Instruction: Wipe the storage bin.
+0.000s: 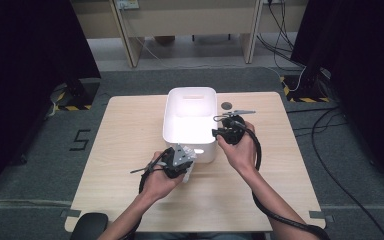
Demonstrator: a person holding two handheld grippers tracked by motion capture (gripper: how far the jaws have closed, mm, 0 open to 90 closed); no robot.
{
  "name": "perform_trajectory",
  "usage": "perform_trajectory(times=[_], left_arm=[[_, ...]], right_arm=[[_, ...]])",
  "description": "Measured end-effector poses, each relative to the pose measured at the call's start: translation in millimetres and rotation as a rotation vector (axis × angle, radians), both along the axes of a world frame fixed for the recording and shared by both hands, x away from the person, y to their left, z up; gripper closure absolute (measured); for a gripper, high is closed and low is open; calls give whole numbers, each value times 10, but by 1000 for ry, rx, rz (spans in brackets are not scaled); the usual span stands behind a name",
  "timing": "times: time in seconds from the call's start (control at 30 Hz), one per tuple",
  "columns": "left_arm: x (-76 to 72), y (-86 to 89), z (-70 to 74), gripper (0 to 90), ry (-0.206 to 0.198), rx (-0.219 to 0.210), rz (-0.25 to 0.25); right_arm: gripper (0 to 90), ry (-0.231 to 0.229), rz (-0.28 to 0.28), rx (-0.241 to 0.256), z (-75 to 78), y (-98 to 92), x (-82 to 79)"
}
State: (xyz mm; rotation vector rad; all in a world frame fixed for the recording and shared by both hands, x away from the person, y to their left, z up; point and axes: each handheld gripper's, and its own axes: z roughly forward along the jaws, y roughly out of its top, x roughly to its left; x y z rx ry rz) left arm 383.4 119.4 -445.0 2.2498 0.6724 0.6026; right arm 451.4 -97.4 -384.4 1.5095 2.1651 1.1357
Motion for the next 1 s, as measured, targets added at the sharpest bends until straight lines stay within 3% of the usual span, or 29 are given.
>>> perform_trajectory(times=[0.2, 0.67, 1.0], left_arm=[[-6, -18, -50, 768, 1, 23, -4], [17, -55, -121, 769, 24, 32, 1], [19, -75, -265, 770, 40, 51, 7]], right_arm=[[743, 0, -1, 1, -1, 1, -2], [743, 1, 1, 2, 0, 1, 0], [743, 0, 4, 2, -1, -2, 2]])
